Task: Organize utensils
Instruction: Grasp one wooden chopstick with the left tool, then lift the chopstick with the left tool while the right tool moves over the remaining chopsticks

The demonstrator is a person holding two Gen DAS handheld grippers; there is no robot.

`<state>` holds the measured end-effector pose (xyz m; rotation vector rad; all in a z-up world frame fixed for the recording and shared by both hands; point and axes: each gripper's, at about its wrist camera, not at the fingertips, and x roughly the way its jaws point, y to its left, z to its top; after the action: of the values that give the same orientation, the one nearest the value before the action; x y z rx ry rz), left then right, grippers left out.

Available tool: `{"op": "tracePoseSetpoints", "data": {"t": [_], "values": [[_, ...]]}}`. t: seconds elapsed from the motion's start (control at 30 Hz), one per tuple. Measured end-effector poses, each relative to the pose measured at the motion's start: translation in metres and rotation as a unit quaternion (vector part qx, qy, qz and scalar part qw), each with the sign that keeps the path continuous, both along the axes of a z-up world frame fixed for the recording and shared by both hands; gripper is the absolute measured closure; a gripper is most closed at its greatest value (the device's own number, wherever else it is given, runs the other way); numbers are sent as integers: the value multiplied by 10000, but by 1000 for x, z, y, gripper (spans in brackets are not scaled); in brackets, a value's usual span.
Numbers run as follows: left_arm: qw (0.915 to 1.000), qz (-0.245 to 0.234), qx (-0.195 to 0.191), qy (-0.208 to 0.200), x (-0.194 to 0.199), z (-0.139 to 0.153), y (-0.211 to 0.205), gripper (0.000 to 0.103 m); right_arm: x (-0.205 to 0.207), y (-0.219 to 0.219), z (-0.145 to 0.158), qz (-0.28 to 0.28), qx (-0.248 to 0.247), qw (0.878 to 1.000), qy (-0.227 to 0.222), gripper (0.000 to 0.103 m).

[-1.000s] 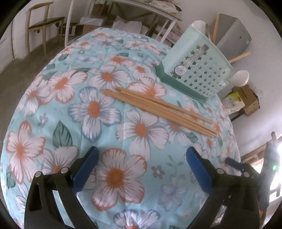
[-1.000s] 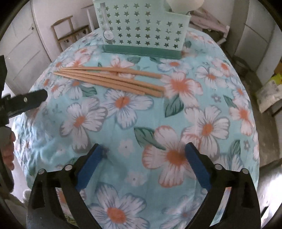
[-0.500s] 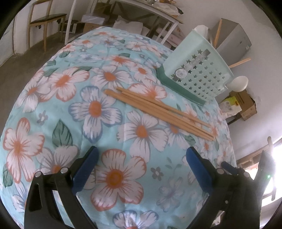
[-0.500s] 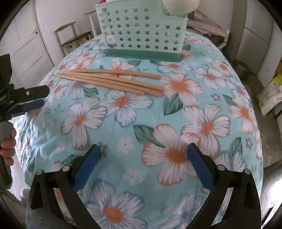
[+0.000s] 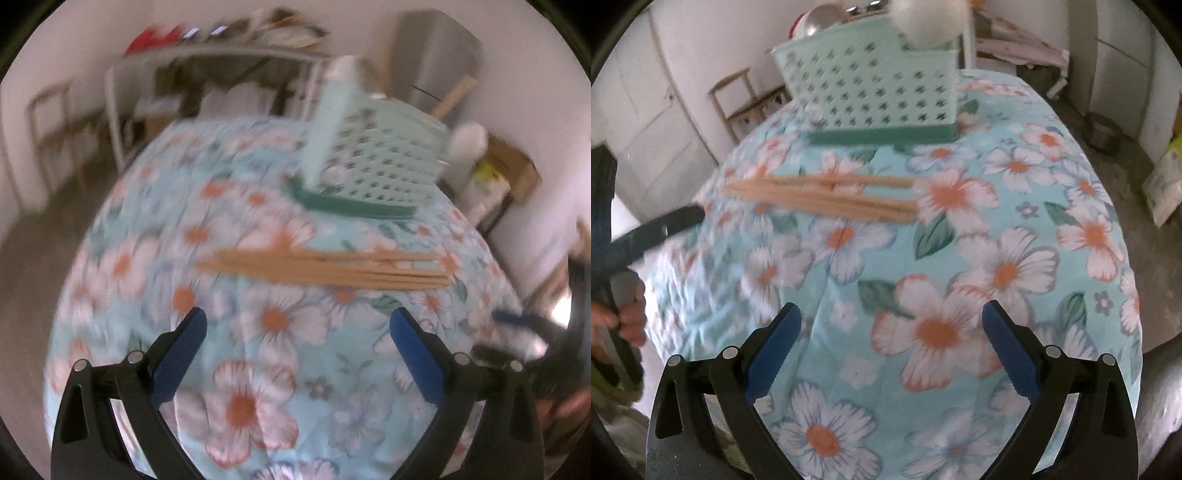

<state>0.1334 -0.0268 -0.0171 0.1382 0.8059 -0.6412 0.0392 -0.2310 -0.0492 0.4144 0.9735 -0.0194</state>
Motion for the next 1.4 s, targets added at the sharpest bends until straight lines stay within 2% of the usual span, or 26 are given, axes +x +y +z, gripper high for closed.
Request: {"op": "tracePoseSetpoints", "data": {"t": [0.07, 0.17, 0.27, 0.37, 0.5, 0.6, 0.7, 0.83, 0.87, 0.9, 0.93, 1.03, 1.13, 1.23, 1.3, 1.37, 1.4], "values": [[9985, -269, 274, -382, -5, 3, -12, 13, 2, -8, 2, -98, 89, 9999, -23, 20], [9921, -704, 697, -770, -11, 0, -31, 26, 7, -19, 4, -243, 165, 9996, -3, 28], [9780, -1257, 1211, -1144, -21, -8, -52, 41, 9, -26, 6, -382, 266, 9989, -3, 31], [9531, -1794, 1809, -1632, -32, -19, -74, 53, 11, -30, 4, -482, 353, 9982, 32, 36], [9137, -2398, 2467, -2163, -40, -38, -92, 73, 15, -35, 0, -581, 565, 9967, 94, 39], [8948, -2691, 2713, -2310, -39, -49, -98, 82, 17, -34, -1, -603, 565, 9965, 116, 41], [8815, -2852, 2834, -2476, -39, -54, -103, 85, 18, -34, -2, -628, 604, 9961, 132, 43], [8709, -2969, 2912, -2617, -40, -55, -106, 90, 18, -34, -3, -664, 611, 9958, 149, 48], [8678, -2998, 2933, -2665, -41, -55, -106, 93, 17, -34, -3, -669, 617, 9957, 148, 48], [8638, -3049, 2959, -2709, -44, -54, -106, 102, 17, -34, -3, -677, 620, 9957, 150, 49], [8628, -3064, 2964, -2716, -46, -54, -106, 103, 17, -34, -3, -683, 621, 9956, 151, 50], [8647, -3133, 2961, -2576, -54, -52, -104, 103, 16, -36, -2, -691, 628, 9955, 135, 52], [8616, -3160, 3005, -2599, -63, -53, -100, 103, 15, -37, -3, -700, 656, 9953, 119, 52], [8629, -3071, 3002, -2662, -64, -51, -96, 103, 15, -36, -3, -669, 692, 9953, 115, 52], [8580, -3048, 3039, -2804, -65, -50, -96, 99, 15, -36, -3, -656, 720, 9952, 107, 52], [8468, -3064, 3199, -2945, -66, -54, -98, 97, 15, -35, -3, -655, 739, 9951, 94, 52], [8433, -3080, 3246, -2978, -65, -56, -100, 90, 15, -35, -2, -656, 740, 9951, 95, 52]]}}
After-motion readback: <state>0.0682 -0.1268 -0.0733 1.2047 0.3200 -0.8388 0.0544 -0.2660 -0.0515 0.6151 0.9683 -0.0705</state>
